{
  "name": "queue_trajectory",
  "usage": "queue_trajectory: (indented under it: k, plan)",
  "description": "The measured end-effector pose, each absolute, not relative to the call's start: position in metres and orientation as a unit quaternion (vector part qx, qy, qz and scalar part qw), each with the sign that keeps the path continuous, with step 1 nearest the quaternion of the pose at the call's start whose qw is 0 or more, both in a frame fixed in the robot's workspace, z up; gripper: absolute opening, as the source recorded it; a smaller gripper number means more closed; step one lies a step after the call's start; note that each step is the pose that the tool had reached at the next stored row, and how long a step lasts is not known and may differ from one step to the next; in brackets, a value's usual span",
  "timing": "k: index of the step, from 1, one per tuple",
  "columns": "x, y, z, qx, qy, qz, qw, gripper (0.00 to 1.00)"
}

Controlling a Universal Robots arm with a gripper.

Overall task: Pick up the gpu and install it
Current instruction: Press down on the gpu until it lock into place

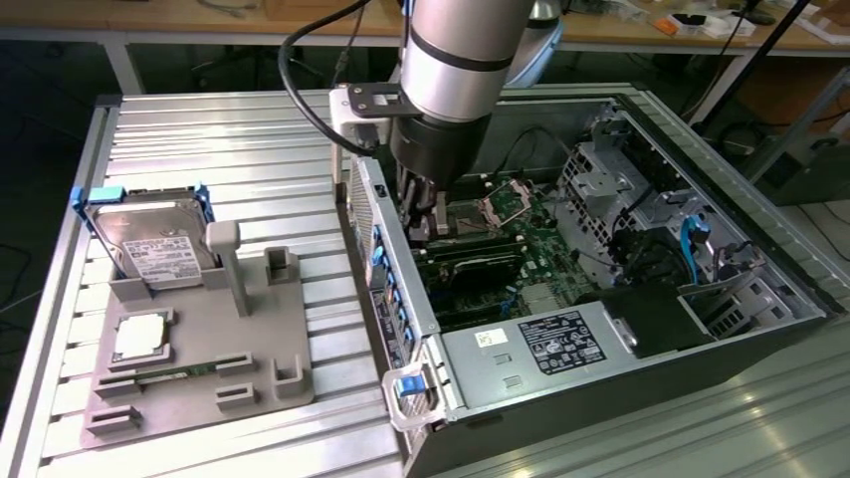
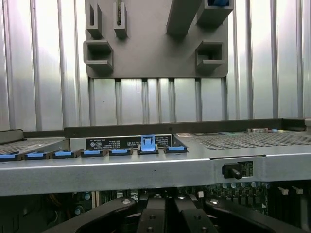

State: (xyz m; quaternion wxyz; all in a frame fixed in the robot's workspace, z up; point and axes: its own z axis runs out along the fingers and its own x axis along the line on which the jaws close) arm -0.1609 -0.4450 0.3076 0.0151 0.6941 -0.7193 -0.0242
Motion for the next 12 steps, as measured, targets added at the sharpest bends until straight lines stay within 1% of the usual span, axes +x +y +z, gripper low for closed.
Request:
queue_trajectory:
  k: [12]
  plan:
    - [-0.1622,-0.4449,0.3100,0.694,-0.719,-0.025,0.016,0.11]
